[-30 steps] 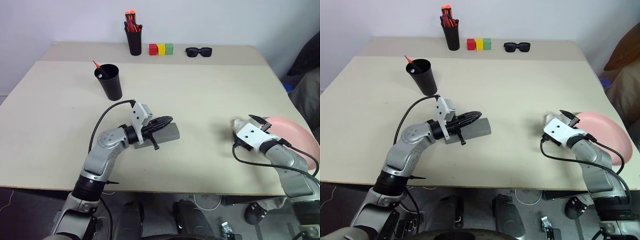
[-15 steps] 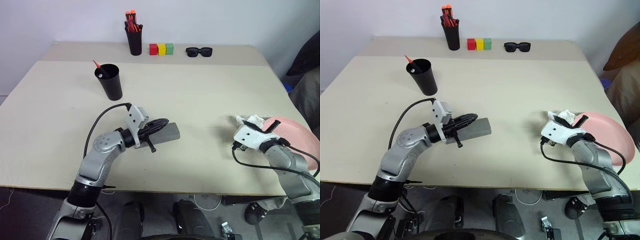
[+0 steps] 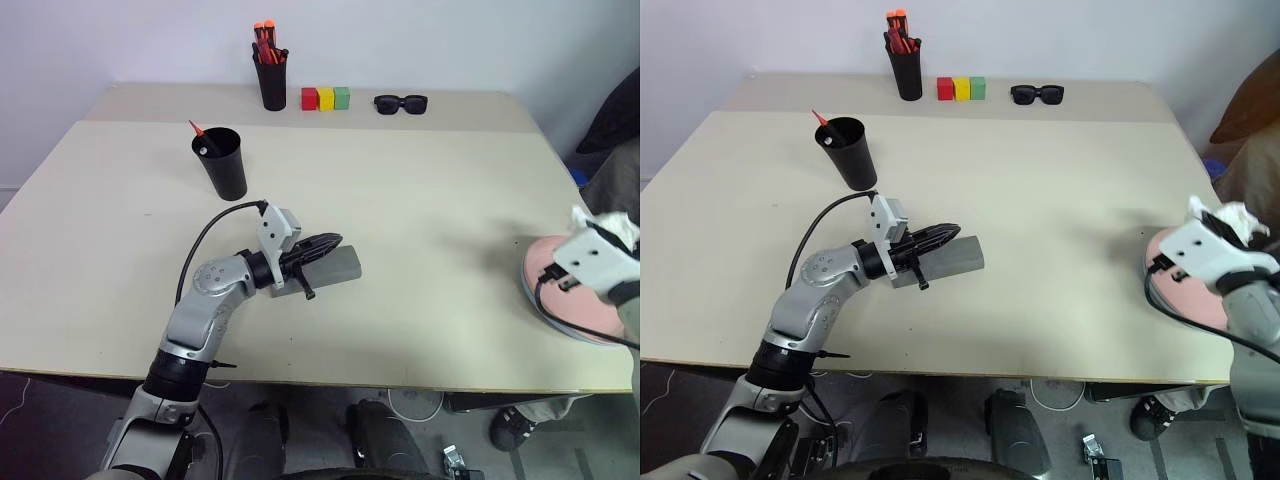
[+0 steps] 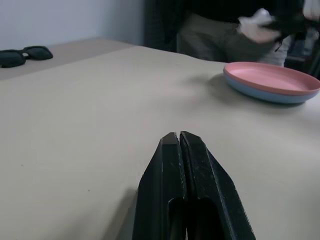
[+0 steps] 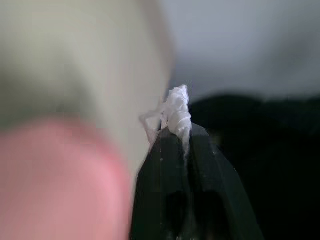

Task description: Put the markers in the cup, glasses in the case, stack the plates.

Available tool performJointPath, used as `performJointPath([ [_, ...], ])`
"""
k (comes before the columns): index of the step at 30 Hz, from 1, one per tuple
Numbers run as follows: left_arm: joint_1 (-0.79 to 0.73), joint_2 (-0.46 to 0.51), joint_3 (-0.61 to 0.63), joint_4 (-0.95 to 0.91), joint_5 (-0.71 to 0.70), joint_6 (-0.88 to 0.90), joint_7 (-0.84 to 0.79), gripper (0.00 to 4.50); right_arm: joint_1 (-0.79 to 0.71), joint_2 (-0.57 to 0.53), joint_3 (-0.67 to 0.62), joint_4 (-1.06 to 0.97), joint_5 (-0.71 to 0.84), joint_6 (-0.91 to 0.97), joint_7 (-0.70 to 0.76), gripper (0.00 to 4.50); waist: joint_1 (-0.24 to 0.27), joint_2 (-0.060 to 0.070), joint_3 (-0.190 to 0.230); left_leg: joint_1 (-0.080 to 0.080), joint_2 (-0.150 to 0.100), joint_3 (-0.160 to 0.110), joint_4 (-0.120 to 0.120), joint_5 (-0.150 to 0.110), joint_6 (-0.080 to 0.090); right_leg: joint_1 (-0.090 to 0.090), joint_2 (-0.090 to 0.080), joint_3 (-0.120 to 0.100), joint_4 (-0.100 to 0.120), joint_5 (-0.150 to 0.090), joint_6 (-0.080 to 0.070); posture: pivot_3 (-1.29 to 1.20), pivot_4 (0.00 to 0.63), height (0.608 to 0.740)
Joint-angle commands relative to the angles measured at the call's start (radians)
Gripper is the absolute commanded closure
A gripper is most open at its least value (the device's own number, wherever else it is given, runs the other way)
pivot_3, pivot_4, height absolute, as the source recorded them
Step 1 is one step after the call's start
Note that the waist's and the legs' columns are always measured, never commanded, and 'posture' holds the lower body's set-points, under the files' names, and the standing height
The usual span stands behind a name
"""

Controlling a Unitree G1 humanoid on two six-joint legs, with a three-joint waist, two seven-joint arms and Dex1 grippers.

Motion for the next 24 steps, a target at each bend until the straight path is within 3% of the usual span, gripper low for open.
performJointPath([
  [1,-0.012,0.007,0.019,-0.015,-0.007,-0.022,-0.01,4.5,0.015,0.023,-0.032,-0.039,0.025,0.037,0.012,2.7,-0.007,0.001,0.0,0.0,0.0,0.0,0.0,0.0,0.0,0.0,0.0,0.0,0.0,0.0,0.0,0.0,0.15,0.732],
  [4,-0.005,0.021,0.031,-0.021,-0.001,-0.022,-0.002,4.5,-0.025,0.03,-0.015,-0.03,0.038,0.036,-0.001,1.19,-0.015,0.001,0.0,0.001,0.0,0.001,0.0,0.0,0.0,-0.001,0.0,0.001,0.0,0.0,0.0,0.0,0.15,0.732],
  [9,0.023,0.062,0.076,-0.041,-0.002,-0.021,0.019,4.5,-0.125,0.044,0.021,0.001,0.099,0.005,0.005,1.19,-0.024,0.001,0.0,0.001,0.0,0.0,-0.001,0.0,0.0,0.0,0.001,0.001,0.0,0.0,0.0,0.0,0.15,0.732],
  [11,0.064,0.098,0.132,-0.068,-0.016,-0.01,0.036,4.5,-0.217,0.084,0.053,0.018,0.194,-0.016,0.034,1.19,-0.036,0.0,0.0,0.001,0.0,0.0,-0.001,0.0,0.0,-0.001,0.001,0.001,0.0,0.0,0.001,0.0,0.15,0.732],
  [16,0.209,0.208,0.271,-0.124,0.007,0.002,0.095,4.5,-0.369,0.157,0.147,0.053,0.442,0.0,0.214,1.19,-0.044,0.0,0.001,0.002,0.001,-0.001,-0.002,0.0,0.0,-0.001,0.001,0.001,0.001,0.002,0.003,0.0,0.15,0.732],
  [24,0.453,0.296,0.469,-0.234,-0.012,0.008,0.159,4.5,-0.472,0.185,0.252,0.151,0.607,0.026,0.363,1.19,-0.024,-0.002,0.002,0.001,0.003,0.0,-0.003,-0.001,0.002,-0.001,-0.002,0.001,0.0,0.0,0.0,0.0,0.15,0.732],
])
